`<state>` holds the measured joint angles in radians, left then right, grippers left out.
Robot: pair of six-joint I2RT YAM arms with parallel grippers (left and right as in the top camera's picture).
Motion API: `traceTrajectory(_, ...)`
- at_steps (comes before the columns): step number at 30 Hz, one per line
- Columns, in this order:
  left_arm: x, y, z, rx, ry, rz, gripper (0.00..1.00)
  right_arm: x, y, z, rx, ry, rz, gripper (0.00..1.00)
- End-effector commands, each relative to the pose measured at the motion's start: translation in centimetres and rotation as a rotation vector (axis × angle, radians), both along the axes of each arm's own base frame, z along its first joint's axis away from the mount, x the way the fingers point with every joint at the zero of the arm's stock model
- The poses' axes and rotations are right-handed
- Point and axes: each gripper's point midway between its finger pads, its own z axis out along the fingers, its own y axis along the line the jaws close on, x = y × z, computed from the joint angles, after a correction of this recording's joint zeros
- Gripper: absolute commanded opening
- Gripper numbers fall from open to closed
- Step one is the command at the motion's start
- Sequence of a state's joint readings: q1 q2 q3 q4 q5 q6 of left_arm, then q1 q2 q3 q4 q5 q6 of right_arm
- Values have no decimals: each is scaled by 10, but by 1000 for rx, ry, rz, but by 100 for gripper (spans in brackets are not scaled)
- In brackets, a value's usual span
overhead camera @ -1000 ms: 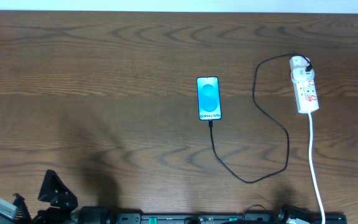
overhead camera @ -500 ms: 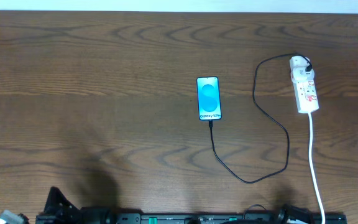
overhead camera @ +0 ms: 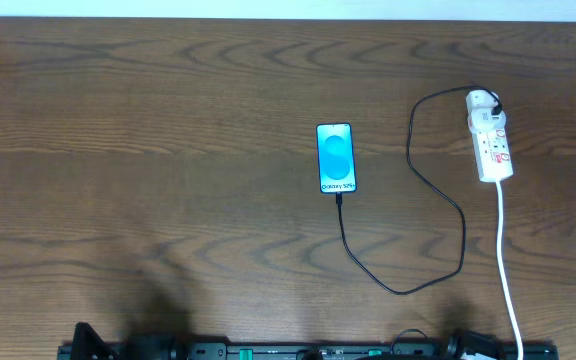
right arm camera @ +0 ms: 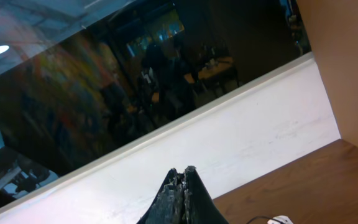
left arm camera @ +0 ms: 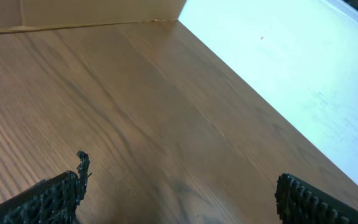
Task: Plug charger to phone and switch on socket
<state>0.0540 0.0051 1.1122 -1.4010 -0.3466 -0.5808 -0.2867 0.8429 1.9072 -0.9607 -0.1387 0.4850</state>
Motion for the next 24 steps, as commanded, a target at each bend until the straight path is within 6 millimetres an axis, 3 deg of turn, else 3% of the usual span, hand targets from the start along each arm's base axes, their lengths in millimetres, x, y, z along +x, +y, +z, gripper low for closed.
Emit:
traceTrajectory(1,-5,3,1,-4,-11,48,100,-2,2,-1,-8,-1,10,1)
traceTrajectory(6,-4,1,1,-11,-12,48,100,-2,2,0,-2,-5,10,1)
traceTrajectory(14,23,0,33,-112,-229,63,100,-1,8,0,4,-4,42,1)
traceTrajectory(17,42,2,27,-113,-228,62,100,-1,7,0,3,-4,41,1)
traceTrajectory(24,103,-3,-12,-138,-194,-2,100,-1,7,0,4,-4,41,1)
